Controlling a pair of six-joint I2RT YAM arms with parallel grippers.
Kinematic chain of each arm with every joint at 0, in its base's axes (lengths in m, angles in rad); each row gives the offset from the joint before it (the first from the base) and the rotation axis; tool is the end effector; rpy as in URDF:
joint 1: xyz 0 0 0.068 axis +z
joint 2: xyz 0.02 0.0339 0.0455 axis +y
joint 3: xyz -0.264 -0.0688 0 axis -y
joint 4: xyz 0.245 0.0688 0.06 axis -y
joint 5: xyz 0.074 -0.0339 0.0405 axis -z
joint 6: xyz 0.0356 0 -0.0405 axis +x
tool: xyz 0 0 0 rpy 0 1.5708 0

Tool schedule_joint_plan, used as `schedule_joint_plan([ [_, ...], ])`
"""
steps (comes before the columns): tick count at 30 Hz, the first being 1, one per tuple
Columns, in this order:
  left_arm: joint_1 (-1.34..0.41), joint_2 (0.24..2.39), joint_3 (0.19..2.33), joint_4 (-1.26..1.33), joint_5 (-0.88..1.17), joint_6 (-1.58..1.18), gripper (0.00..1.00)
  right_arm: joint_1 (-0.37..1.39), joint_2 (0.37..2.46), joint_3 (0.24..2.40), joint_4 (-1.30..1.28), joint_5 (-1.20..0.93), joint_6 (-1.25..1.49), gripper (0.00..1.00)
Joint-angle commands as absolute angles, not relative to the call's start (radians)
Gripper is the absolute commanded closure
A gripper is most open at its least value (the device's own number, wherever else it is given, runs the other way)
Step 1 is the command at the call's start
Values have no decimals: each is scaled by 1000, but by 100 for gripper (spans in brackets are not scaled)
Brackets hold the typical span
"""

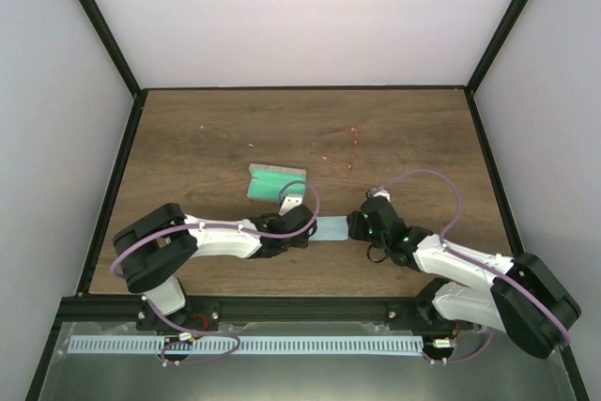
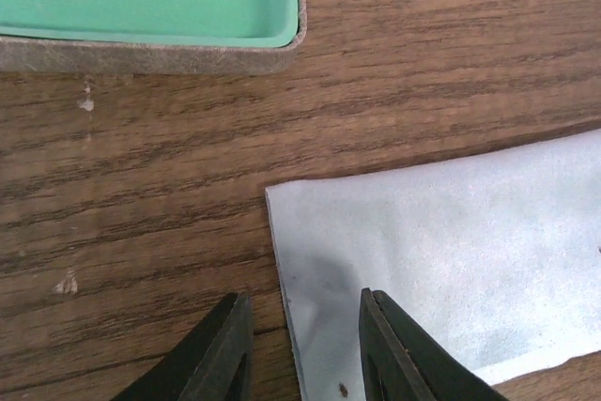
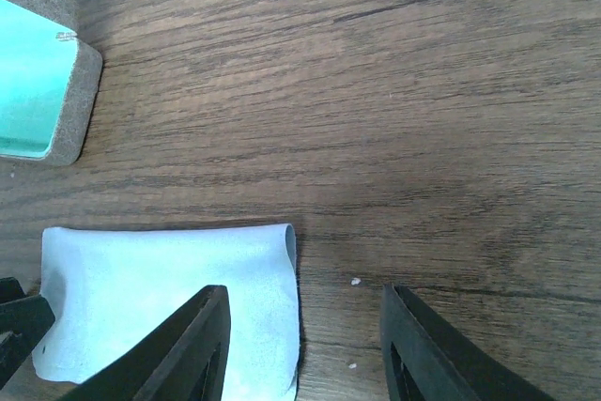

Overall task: Organize the sunglasses
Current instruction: Pick up the glasses cleaning cloth from the center of the board.

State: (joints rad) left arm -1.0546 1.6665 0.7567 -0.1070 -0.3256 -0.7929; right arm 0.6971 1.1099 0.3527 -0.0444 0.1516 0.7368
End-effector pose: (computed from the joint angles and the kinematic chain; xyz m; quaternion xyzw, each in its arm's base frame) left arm 0.1578 -0.2550 0.1281 0.0799 0.9468 -0.1213 0.2871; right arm 0.1551 0.1229 0.1468 0.0468 0.9235 0.1929 0.3281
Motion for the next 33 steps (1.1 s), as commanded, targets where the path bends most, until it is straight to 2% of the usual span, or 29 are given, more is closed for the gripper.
schedule_joint_plan([
  [1,-1058,1705,765,-115,-331,-821,66,707,1094,379,-43,172,732,54],
  [15,-1079,1738,794,-164,-373,-829,67,711,1079,374,-43,174,730,52],
  [22,-1081,1752,795,-158,-365,-825,79,712,1079,376,-44,178,730,52],
  [33,-1081,1772,792,-141,-352,-817,87,713,1079,374,-45,181,732,52],
])
